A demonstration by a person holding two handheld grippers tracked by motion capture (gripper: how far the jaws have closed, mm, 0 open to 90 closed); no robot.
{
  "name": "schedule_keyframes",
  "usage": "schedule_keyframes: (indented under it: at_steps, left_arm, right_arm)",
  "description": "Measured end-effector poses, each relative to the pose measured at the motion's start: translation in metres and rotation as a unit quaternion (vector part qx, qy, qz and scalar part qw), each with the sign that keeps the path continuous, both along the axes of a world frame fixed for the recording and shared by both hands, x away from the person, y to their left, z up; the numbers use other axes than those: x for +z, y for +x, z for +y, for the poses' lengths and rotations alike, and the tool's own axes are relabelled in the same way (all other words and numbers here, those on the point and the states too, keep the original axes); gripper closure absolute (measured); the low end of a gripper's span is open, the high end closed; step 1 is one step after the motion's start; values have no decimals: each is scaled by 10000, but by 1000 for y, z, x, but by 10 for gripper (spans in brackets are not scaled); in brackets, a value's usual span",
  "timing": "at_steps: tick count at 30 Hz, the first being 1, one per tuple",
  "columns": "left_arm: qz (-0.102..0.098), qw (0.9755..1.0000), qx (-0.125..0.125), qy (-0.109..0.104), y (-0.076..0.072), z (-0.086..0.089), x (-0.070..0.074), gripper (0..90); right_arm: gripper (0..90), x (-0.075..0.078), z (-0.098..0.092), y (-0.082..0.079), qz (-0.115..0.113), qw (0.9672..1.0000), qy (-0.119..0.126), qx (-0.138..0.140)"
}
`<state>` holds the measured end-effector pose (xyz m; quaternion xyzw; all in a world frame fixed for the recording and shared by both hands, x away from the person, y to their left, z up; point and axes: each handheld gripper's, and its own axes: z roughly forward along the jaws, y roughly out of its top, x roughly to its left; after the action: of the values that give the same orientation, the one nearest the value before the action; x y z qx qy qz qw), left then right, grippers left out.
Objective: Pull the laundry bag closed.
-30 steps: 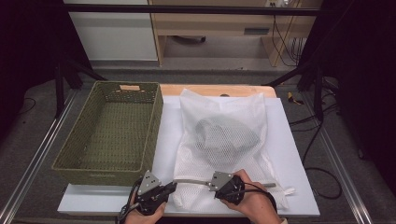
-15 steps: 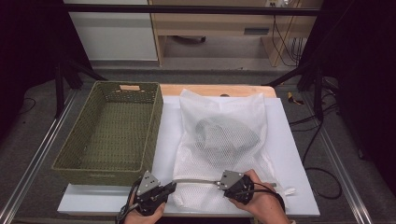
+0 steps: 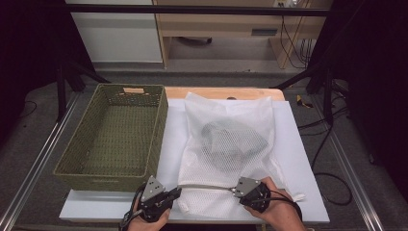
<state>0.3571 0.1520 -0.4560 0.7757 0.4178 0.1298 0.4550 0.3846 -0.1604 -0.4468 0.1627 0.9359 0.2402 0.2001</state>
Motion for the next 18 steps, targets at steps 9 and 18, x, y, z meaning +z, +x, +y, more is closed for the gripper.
schedule_keyframes:
  at_steps: [9, 18]
  left_arm:
    - [9, 10000, 17, -1, -2, -1, -1, 881]
    - [3, 10000, 21, -15, -2, -1, -1, 881]
  right_arm:
    - [816, 3, -10, 0, -38, 10000, 46, -71]
    - [817, 4, -12, -1, -37, 9999, 88, -59]
